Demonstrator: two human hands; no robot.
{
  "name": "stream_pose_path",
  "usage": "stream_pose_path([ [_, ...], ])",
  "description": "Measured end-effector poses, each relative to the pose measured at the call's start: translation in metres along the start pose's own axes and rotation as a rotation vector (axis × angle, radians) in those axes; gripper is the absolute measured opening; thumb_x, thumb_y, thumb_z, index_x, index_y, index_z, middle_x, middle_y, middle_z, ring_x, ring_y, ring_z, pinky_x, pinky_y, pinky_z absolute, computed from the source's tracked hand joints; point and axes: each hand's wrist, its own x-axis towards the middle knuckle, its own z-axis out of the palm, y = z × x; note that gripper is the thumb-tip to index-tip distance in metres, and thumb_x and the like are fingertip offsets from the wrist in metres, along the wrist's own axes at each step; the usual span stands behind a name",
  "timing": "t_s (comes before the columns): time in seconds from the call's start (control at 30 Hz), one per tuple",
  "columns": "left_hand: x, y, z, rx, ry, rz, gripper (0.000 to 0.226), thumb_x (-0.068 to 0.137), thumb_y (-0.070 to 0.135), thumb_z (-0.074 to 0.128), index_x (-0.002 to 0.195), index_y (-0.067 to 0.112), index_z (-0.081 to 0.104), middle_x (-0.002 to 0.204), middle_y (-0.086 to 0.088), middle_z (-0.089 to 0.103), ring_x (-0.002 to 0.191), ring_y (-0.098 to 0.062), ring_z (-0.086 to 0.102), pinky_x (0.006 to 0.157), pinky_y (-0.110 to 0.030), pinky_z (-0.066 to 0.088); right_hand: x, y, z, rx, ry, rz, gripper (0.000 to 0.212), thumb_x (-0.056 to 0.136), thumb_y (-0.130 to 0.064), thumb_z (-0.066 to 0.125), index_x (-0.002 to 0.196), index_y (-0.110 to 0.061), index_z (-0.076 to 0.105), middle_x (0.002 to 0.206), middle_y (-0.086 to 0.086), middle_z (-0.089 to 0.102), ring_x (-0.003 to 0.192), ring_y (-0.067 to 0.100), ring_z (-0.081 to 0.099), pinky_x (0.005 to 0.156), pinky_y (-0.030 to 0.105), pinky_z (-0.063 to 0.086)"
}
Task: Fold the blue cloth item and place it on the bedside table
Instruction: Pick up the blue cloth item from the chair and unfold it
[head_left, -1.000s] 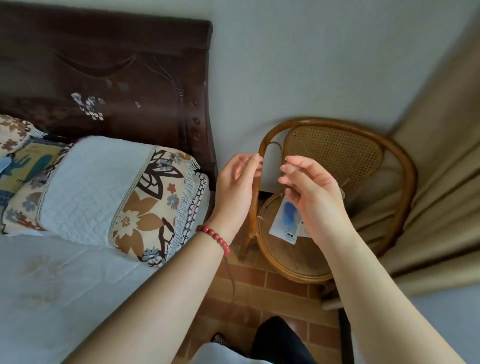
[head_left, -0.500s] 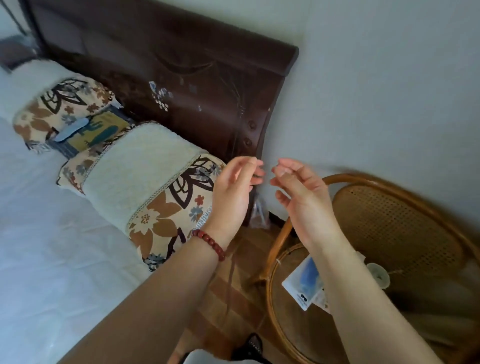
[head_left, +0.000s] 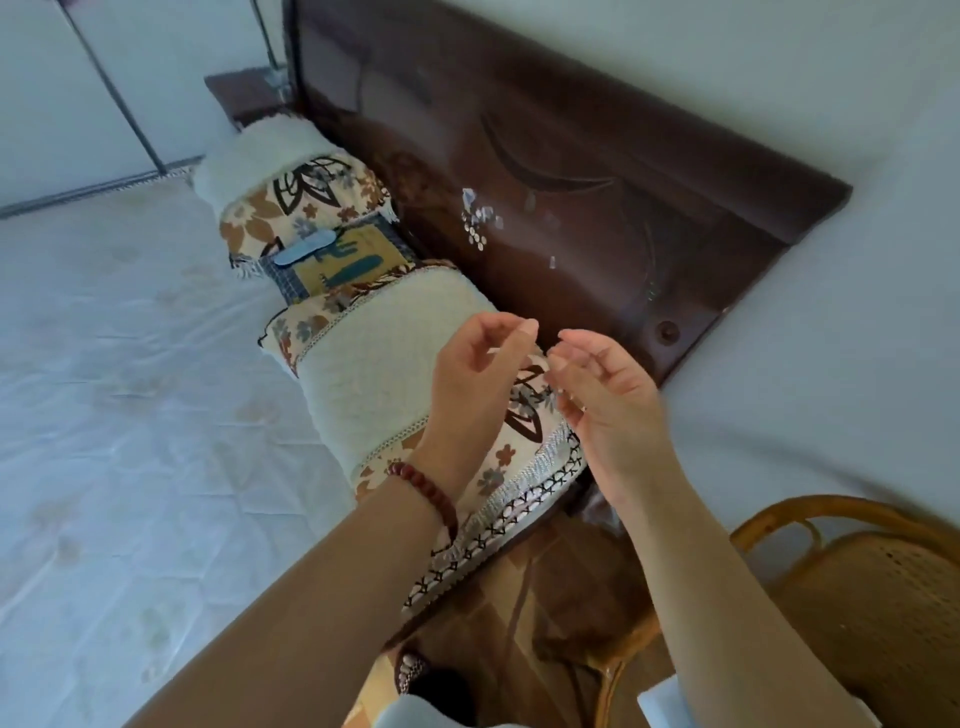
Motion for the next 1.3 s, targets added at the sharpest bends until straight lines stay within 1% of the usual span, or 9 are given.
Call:
stream_pose_path([
  [0.1, 0.03, -0.001, -0.016, -0.004, 0.02, -0.011, 0.008, 0.085, 0.031, 0.06, 0.077, 0.032, 0.061, 0.069, 0.02, 0.065, 0.068, 0.005, 0.06, 0.06, -0.006, 0.045, 0.028, 0.003, 0.021, -0.007, -0.017, 0.013, 0.018, 0.083, -0.007, 0.066, 0.094, -0.022, 0.068, 0.075, -0.011, 0.068, 0.073, 0.01, 0.055, 0.065, 0.021, 0.043],
  [0.23, 0.058, -0.006, -0.033, -0.013, 0.045, -0.031, 0.008, 0.086, 0.027, 0.06, 0.078, 0.029, 0.061, 0.075, 0.011, 0.065, 0.067, 0.004, 0.061, 0.059, -0.007, 0.045, 0.055, 0.008, 0.041, -0.001, -0.033, 0.019, 0.017, 0.083, -0.006, 0.066, 0.093, -0.021, 0.068, 0.075, -0.008, 0.066, 0.08, 0.023, 0.047, 0.065, 0.024, 0.04],
  [0.33, 0.076, -0.011, -0.041, -0.01, 0.07, -0.037, 0.009, 0.087, 0.026, 0.059, 0.079, 0.028, 0.061, 0.076, 0.01, 0.064, 0.068, 0.004, 0.061, 0.06, -0.007, 0.045, 0.075, 0.013, 0.051, -0.014, -0.05, 0.045, 0.016, 0.084, -0.007, 0.065, 0.092, -0.02, 0.068, 0.076, -0.006, 0.064, 0.081, 0.025, 0.046, 0.066, 0.026, 0.04],
  [0.4, 0.089, -0.014, -0.045, -0.024, 0.102, -0.051, 0.011, 0.087, 0.027, 0.058, 0.077, 0.029, 0.061, 0.074, 0.012, 0.064, 0.068, 0.003, 0.061, 0.06, -0.007, 0.045, 0.091, 0.013, 0.059, -0.013, -0.069, 0.065, 0.016, 0.083, -0.007, 0.066, 0.091, -0.022, 0.068, 0.076, -0.008, 0.064, 0.081, 0.023, 0.049, 0.068, 0.026, 0.041],
  [0.57, 0.132, -0.018, -0.054, -0.007, 0.175, -0.029, 0.014, 0.091, 0.024, 0.054, 0.079, 0.026, 0.062, 0.076, 0.01, 0.063, 0.071, 0.001, 0.061, 0.061, -0.007, 0.045, 0.14, 0.015, 0.078, -0.012, -0.175, 0.1, 0.013, 0.084, -0.011, 0.065, 0.091, -0.023, 0.068, 0.077, -0.01, 0.066, 0.073, 0.007, 0.059, 0.07, 0.025, 0.043],
  [0.93, 0.218, -0.004, -0.061, 0.023, 0.416, -0.033, 0.017, 0.09, 0.023, 0.054, 0.077, 0.019, 0.064, 0.073, 0.005, 0.066, 0.068, -0.002, 0.062, 0.06, -0.009, 0.046, 0.244, 0.005, 0.117, 0.074, -0.432, 0.217, 0.011, 0.087, -0.014, 0.061, 0.091, -0.022, 0.066, 0.081, -0.011, 0.07, 0.074, 0.003, 0.062, 0.076, 0.028, 0.041],
  [1.07, 0.231, -0.001, -0.063, 0.018, 0.457, -0.026, 0.018, 0.091, 0.022, 0.054, 0.077, 0.018, 0.066, 0.074, 0.004, 0.068, 0.07, -0.006, 0.064, 0.063, -0.014, 0.05, 0.26, 0.005, 0.126, 0.058, -0.46, 0.239, 0.011, 0.086, -0.014, 0.062, 0.095, -0.021, 0.066, 0.084, -0.009, 0.069, 0.075, 0.004, 0.062, 0.076, 0.028, 0.041],
  [1.2, 0.241, -0.002, -0.067, 0.034, 0.487, -0.023, 0.018, 0.089, 0.024, 0.054, 0.086, 0.011, 0.066, 0.076, 0.003, 0.069, 0.071, -0.009, 0.065, 0.065, -0.019, 0.05, 0.272, 0.005, 0.13, 0.046, -0.486, 0.222, 0.011, 0.087, -0.015, 0.062, 0.091, -0.024, 0.067, 0.085, -0.01, 0.069, 0.077, 0.004, 0.061, 0.076, 0.028, 0.041],
  [1.3, 0.252, -0.002, -0.068, 0.022, 0.478, -0.005, 0.018, 0.089, 0.022, 0.054, 0.077, 0.02, 0.067, 0.073, 0.007, 0.068, 0.07, -0.007, 0.066, 0.063, -0.018, 0.05, 0.279, 0.003, 0.133, 0.06, -0.498, 0.194, 0.012, 0.086, -0.014, 0.062, 0.088, -0.025, 0.067, 0.08, -0.013, 0.07, 0.071, 0.0, 0.061, 0.072, 0.024, 0.042],
])
